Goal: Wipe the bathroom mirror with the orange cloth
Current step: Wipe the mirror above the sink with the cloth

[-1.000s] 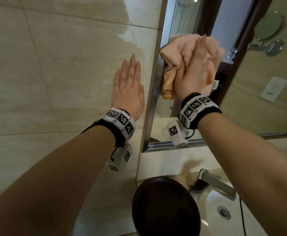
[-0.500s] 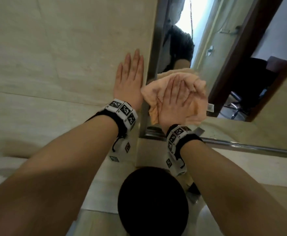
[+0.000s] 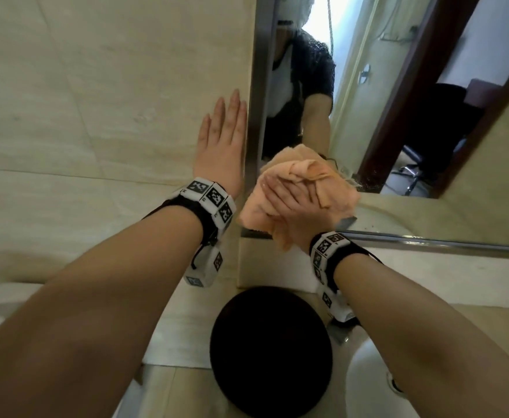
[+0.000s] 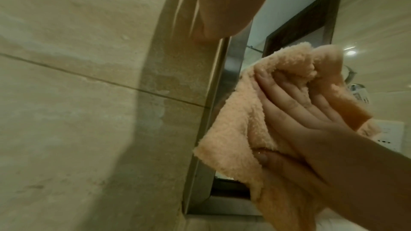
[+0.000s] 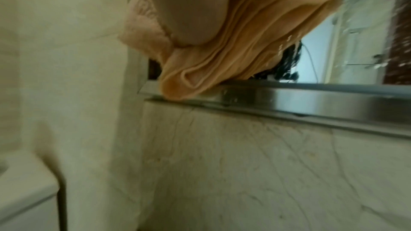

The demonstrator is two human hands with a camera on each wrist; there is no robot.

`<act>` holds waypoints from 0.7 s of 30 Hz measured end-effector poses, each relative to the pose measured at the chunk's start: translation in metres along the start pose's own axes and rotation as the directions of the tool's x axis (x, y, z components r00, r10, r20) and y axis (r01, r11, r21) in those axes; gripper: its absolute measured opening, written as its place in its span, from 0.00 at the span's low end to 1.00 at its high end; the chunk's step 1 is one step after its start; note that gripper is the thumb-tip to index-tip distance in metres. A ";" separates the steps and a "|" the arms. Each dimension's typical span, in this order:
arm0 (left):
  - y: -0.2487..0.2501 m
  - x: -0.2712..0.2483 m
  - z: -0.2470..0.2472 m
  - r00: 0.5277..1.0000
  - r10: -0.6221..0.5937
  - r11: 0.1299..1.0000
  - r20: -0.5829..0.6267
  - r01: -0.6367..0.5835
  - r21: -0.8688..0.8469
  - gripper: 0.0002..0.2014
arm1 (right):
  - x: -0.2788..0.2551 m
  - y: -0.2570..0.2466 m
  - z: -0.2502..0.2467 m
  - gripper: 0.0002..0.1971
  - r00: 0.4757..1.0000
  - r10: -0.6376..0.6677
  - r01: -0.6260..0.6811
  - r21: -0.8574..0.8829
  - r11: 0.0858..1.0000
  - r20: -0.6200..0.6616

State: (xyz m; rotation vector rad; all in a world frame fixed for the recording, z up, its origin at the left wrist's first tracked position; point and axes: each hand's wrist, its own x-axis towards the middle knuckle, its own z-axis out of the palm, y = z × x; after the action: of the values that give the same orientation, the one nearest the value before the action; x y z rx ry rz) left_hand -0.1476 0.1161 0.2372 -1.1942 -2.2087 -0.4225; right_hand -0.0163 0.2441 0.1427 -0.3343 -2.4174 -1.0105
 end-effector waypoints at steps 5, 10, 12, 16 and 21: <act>0.003 0.000 -0.001 1.000 0.003 1.000 0.020 -0.003 -0.019 0.39 | 0.013 0.020 -0.014 0.44 0.995 0.084 -0.091 0.140 0.986 0.052; 0.001 0.000 -0.005 0.998 0.020 0.999 0.063 -0.018 -0.033 0.36 | 0.039 0.052 -0.050 0.30 0.947 0.320 -0.316 0.251 0.915 0.024; 0.000 0.001 -0.005 0.999 0.019 0.999 0.051 -0.017 -0.030 0.40 | 0.045 0.065 -0.059 0.31 0.887 0.461 -0.440 0.281 0.853 -0.011; 0.001 0.000 -0.004 1.000 0.019 0.999 0.019 -0.018 -0.034 0.45 | 0.045 0.057 -0.052 0.33 0.692 0.722 -0.671 0.379 0.637 0.013; 0.000 -0.002 0.000 0.999 0.030 0.999 0.035 -0.029 -0.034 0.44 | 0.022 -0.002 -0.025 0.36 0.544 0.805 -0.828 0.301 0.472 0.235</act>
State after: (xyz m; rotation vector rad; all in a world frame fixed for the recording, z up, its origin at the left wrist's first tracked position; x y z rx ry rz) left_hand -0.1473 0.1150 0.2359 -1.2590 -2.2193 -0.4313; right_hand -0.0270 0.2256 0.1684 -1.2506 -1.9884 -0.0647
